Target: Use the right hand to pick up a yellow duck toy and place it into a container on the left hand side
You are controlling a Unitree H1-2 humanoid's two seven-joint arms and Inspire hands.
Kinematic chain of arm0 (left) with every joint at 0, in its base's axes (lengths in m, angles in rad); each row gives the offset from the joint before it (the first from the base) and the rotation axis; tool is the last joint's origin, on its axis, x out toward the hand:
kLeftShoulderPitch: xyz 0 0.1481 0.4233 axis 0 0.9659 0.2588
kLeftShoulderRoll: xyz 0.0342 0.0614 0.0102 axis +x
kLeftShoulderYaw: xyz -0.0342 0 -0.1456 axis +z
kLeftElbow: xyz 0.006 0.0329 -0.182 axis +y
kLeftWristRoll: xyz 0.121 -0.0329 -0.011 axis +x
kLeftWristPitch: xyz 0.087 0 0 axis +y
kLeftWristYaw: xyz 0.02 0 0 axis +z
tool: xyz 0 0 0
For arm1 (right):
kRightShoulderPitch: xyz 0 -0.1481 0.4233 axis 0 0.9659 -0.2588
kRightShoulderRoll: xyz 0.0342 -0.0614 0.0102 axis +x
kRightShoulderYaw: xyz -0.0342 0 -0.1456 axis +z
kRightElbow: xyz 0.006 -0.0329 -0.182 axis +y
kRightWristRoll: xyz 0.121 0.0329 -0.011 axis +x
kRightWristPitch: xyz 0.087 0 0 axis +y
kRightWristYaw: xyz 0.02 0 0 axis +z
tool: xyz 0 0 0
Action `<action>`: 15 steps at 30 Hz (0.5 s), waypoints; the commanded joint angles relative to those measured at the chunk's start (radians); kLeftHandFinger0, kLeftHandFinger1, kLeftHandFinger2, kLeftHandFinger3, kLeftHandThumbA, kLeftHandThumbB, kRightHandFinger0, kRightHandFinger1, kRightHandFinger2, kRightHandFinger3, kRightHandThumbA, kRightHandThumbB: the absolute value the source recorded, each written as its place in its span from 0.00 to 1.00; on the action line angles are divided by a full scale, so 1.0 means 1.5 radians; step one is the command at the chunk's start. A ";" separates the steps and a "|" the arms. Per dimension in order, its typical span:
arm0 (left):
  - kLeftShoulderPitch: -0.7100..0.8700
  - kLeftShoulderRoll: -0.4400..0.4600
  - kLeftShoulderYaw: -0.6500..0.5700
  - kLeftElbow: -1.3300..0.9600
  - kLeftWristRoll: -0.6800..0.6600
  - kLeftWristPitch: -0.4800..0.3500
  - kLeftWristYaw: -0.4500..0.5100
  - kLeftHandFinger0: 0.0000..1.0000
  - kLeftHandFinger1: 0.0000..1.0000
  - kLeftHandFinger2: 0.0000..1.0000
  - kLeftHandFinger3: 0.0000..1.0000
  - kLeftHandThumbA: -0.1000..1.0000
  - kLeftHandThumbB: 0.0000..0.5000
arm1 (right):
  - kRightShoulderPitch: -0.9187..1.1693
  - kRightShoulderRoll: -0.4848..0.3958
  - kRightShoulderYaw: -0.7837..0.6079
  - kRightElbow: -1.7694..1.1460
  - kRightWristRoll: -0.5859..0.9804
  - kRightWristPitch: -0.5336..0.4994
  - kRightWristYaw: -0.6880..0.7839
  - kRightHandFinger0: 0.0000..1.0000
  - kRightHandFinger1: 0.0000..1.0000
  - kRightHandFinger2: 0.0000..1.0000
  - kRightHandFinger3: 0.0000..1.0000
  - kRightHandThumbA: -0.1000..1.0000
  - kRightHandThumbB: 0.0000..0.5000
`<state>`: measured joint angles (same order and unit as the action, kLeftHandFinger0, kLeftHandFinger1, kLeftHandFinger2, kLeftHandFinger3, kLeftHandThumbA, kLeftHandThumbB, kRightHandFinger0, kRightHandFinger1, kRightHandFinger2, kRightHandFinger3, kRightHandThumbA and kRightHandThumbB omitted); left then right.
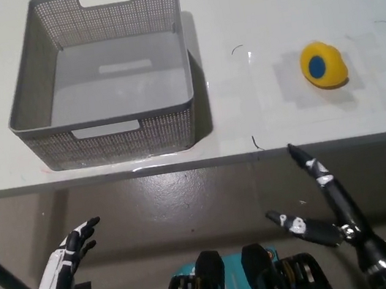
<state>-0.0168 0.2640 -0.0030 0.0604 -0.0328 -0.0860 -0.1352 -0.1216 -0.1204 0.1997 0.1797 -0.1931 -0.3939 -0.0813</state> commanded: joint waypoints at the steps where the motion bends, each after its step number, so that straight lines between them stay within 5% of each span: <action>1: -0.014 0.007 0.007 -0.025 -0.029 -0.059 -0.025 1.00 1.00 1.00 1.00 1.00 0.39 | 0.023 -0.009 -0.026 -0.108 -0.041 -0.051 -0.072 1.00 1.00 1.00 1.00 0.93 0.61; 12: -0.015 -0.001 0.011 -0.033 -0.047 -0.033 -0.031 1.00 1.00 1.00 1.00 1.00 0.38 | -0.082 -0.017 -0.124 -0.215 -0.071 0.002 -0.061 1.00 1.00 1.00 1.00 0.88 0.72; 13: -0.016 0.000 0.011 -0.031 -0.048 -0.034 -0.033 1.00 1.00 1.00 1.00 1.00 0.37 | -0.099 -0.025 -0.132 -0.212 -0.072 0.034 -0.053 1.00 1.00 1.00 1.00 0.84 0.74; 14: -0.016 0.000 0.011 -0.030 -0.048 -0.035 -0.034 1.00 1.00 1.00 1.00 1.00 0.38 | -0.111 -0.029 -0.139 -0.215 -0.074 0.073 -0.043 1.00 1.00 1.00 1.00 0.78 0.64; 15: -0.016 0.000 0.011 -0.028 -0.049 -0.040 -0.036 1.00 1.00 1.00 1.00 1.00 0.36 | -0.134 -0.037 -0.148 -0.215 -0.081 0.112 -0.034 1.00 1.00 1.00 1.00 0.77 0.75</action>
<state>-0.0185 0.2581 0.0003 0.0380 -0.0762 -0.1117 -0.1680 -0.2176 -0.1359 0.0256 -0.1071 -0.2761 -0.3724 -0.1583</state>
